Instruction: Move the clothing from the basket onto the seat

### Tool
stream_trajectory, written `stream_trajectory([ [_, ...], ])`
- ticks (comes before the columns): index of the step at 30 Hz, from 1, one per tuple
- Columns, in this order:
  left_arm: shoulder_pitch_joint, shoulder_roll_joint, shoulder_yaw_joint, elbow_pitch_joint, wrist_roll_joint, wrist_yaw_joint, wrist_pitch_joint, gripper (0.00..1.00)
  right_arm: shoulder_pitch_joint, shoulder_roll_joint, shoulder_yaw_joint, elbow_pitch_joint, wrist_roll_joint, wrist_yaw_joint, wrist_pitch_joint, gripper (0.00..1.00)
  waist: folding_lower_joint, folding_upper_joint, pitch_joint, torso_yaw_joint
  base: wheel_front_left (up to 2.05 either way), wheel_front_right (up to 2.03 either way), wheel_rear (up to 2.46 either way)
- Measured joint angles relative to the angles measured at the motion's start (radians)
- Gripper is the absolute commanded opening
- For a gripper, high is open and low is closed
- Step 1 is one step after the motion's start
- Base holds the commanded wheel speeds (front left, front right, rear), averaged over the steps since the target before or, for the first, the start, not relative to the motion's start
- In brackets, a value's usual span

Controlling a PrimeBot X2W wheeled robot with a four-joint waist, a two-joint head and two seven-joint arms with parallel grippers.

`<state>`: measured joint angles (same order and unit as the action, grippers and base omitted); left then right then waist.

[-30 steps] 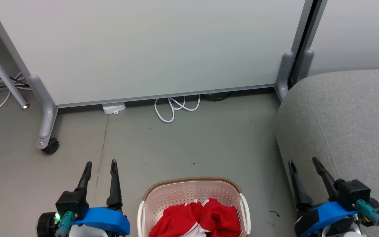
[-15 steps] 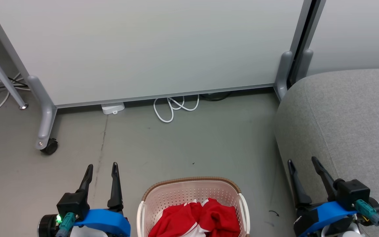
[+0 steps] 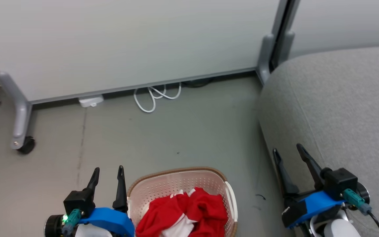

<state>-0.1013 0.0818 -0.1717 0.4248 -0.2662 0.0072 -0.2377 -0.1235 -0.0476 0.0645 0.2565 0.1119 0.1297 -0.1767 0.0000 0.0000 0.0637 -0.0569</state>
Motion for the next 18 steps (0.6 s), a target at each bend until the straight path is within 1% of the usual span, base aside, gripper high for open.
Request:
stream_trajectory([
  [4, -0.033, -0.004, -0.012, 0.055, -0.008, -0.016, 0.021, 1.0, -0.034, 0.0, 0.028, -0.013, -0.001, 0.0, 0.0, 1.0, 0.0, 0.0, 0.048, -0.051, 0.0, 0.0, 0.0],
  [8, -0.093, -0.005, -0.028, 0.141, -0.015, -0.036, 0.048, 1.0, -0.066, -0.002, 0.045, -0.026, 0.004, 0.0, -0.006, 1.0, 0.0, 0.0, 0.115, -0.1, 0.0, 0.0, 0.0],
  [18, -0.275, 0.029, -0.037, 0.384, -0.025, -0.07, 0.117, 1.0, -0.161, -0.003, 0.114, -0.031, 0.062, 0.001, -0.048, 1.0, 0.0001, 0.0, 0.31, -0.228, 0.0, 0.0, 0.0],
])
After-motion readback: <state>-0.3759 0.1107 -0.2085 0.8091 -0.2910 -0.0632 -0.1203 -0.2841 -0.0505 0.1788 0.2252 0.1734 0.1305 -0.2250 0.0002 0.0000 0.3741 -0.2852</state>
